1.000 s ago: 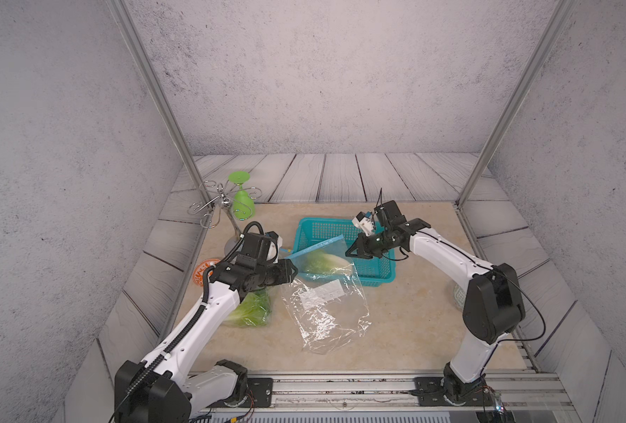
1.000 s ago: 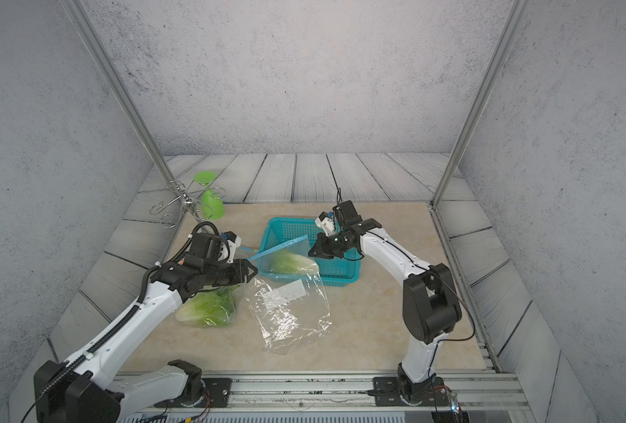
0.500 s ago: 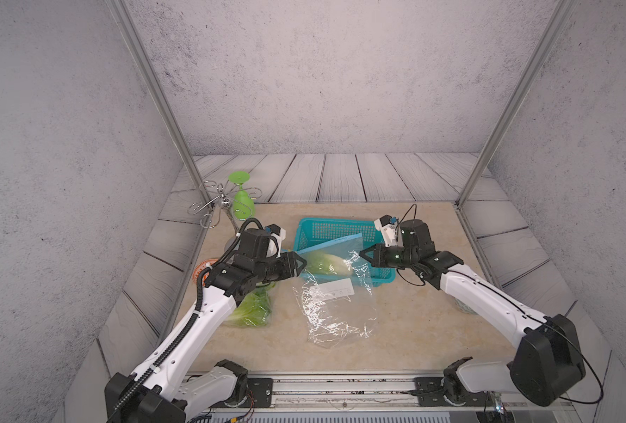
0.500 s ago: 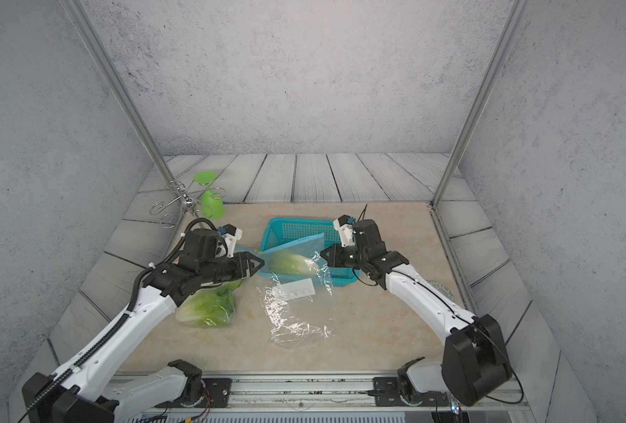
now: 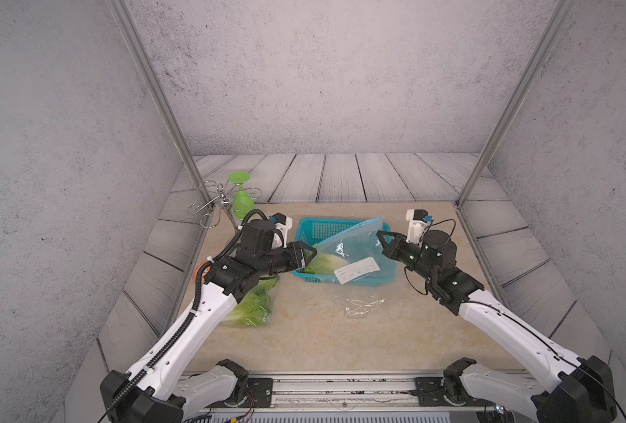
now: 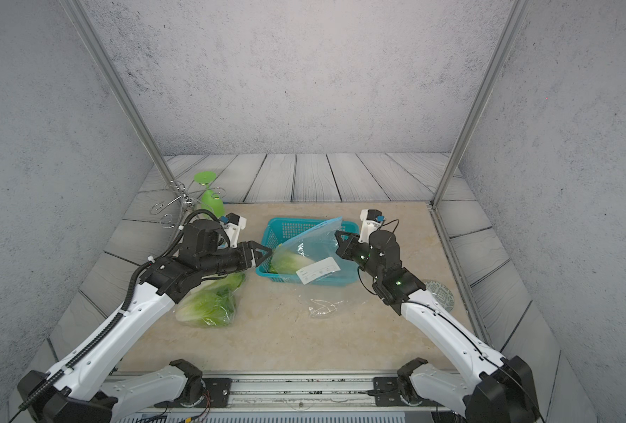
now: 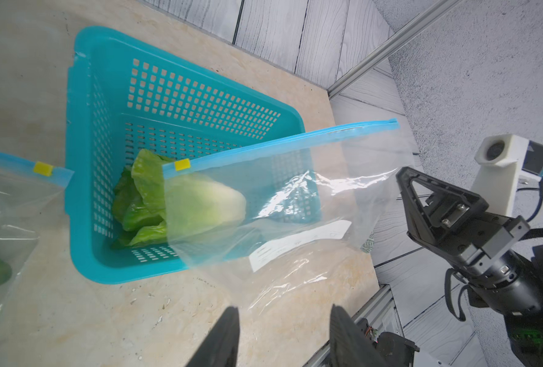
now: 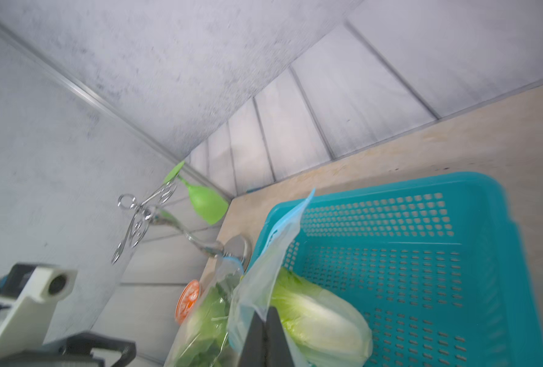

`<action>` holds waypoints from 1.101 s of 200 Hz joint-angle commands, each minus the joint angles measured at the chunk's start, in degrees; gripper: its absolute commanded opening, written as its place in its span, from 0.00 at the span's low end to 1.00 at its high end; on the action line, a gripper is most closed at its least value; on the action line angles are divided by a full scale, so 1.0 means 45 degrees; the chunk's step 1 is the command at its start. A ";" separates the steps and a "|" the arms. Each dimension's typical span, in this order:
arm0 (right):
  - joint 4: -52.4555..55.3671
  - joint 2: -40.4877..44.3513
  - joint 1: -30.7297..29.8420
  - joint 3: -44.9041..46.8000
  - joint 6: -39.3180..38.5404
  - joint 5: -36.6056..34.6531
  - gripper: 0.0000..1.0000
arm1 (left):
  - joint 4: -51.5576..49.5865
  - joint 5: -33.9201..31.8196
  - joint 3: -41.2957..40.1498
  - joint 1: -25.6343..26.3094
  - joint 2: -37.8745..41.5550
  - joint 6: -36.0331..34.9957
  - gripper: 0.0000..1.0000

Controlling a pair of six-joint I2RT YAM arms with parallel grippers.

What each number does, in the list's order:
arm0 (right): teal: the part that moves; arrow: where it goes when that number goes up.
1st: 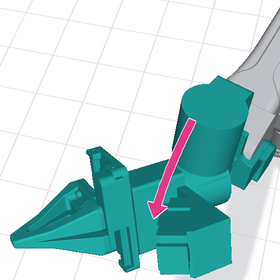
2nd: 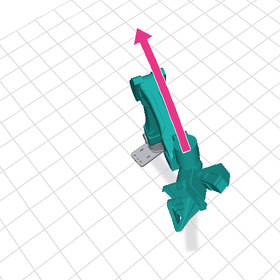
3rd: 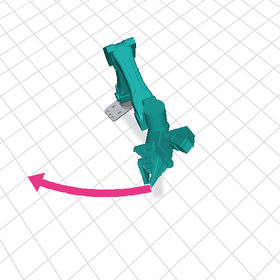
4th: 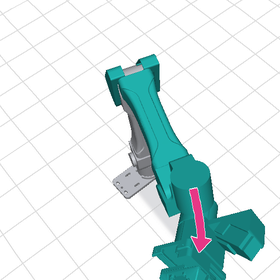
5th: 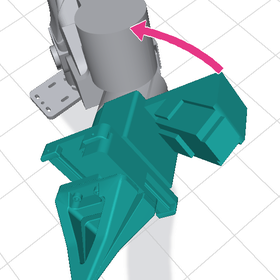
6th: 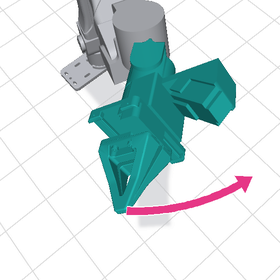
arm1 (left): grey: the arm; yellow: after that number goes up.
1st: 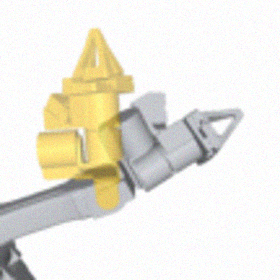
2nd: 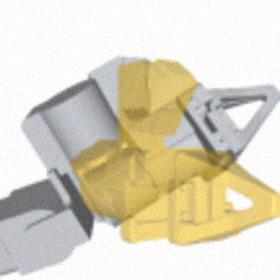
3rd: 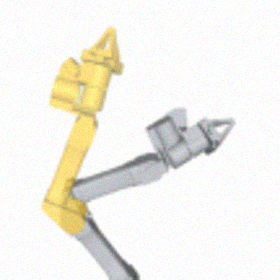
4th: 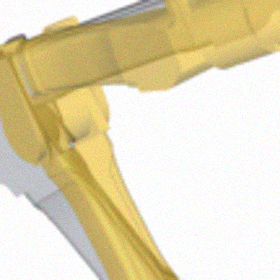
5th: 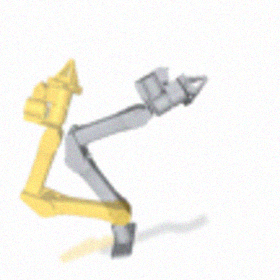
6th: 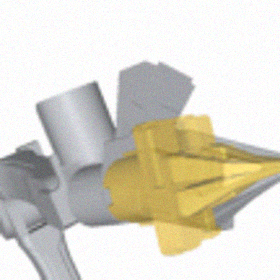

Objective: Put the chinese cabbages into a zipper bag and zip it
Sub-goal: Pick up the zipper food storage bag at the center of the board.

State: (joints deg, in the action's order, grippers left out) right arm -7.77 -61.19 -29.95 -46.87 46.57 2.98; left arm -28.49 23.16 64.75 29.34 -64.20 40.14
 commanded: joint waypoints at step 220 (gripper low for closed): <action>0.5106 -0.0172 -0.1117 0.1382 0.0795 0.0281 0.00 | 0.3976 0.0390 -0.5383 0.1245 -0.1457 -0.0845 0.00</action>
State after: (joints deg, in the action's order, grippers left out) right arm 13.72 -61.73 -34.83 -39.57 53.87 -2.07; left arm 2.31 29.39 34.09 36.23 -76.40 42.48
